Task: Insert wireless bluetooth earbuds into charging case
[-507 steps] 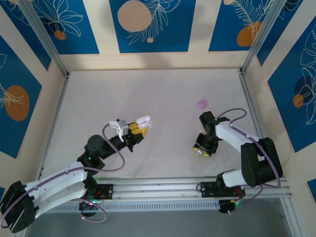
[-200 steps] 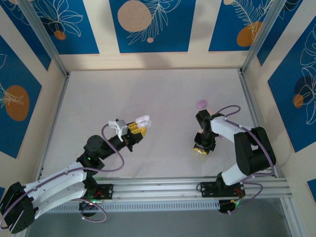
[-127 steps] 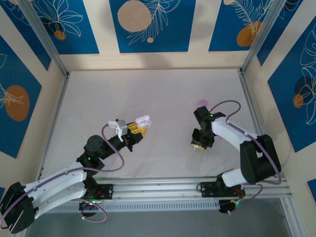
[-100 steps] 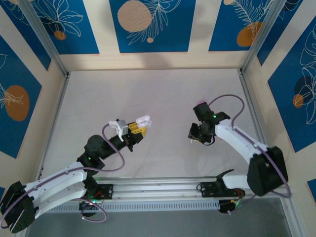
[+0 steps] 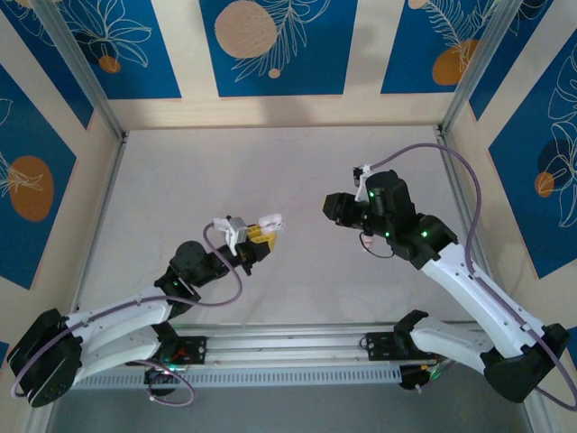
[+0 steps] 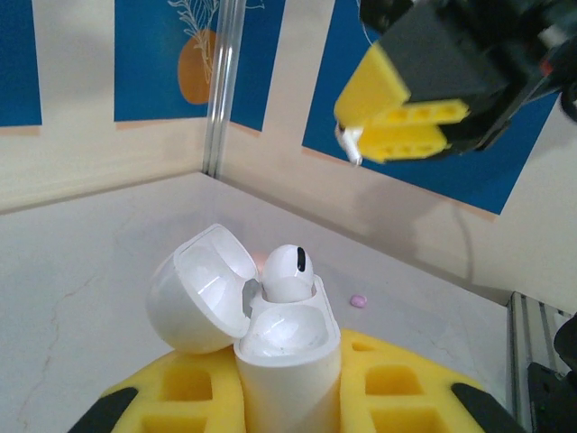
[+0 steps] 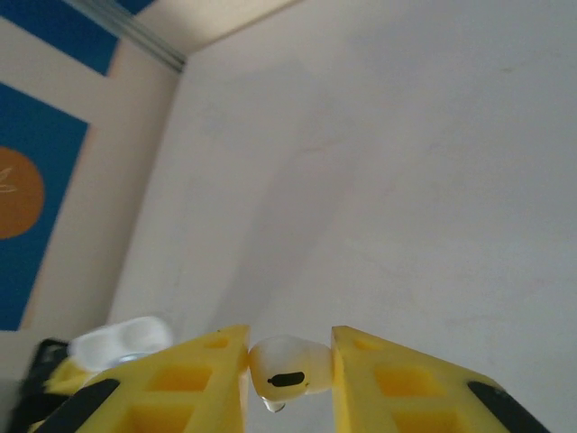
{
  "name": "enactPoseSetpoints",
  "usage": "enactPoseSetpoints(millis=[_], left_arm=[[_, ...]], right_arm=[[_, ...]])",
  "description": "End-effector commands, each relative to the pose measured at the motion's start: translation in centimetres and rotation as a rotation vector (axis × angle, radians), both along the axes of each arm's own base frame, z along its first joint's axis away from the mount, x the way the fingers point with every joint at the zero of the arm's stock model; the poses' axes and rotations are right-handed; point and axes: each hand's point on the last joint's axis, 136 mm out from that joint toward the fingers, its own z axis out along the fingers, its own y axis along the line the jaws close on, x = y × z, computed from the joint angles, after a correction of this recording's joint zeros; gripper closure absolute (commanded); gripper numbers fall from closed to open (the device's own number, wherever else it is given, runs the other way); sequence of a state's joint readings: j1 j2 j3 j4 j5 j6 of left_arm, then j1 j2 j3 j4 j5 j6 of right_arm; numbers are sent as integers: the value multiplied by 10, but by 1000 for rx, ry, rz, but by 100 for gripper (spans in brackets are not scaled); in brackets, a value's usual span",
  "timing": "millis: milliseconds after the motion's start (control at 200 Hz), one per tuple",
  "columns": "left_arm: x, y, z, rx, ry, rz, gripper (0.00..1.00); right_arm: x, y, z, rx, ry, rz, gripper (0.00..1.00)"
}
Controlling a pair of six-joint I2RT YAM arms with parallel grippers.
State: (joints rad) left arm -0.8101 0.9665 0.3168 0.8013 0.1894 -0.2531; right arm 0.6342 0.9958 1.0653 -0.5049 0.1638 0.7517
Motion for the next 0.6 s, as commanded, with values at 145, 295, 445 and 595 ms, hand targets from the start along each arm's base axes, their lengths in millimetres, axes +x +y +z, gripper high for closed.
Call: enactPoseSetpoints(millis=[145,295,445,595], left_arm=[[-1,-7,36,-94,-88,3,93],[0,-10,38,-90,-106,10,93],[0,-12,40,-94,-121,20,93],[1,-12,42,-95,-133,31,93]], right_arm=[[-7,40,49,110,-172,98,72],[-12,60,46,77,-185,168,71],[-17,80,44,50,-192,240,71],[-22,99,42,14,-202,299,71]])
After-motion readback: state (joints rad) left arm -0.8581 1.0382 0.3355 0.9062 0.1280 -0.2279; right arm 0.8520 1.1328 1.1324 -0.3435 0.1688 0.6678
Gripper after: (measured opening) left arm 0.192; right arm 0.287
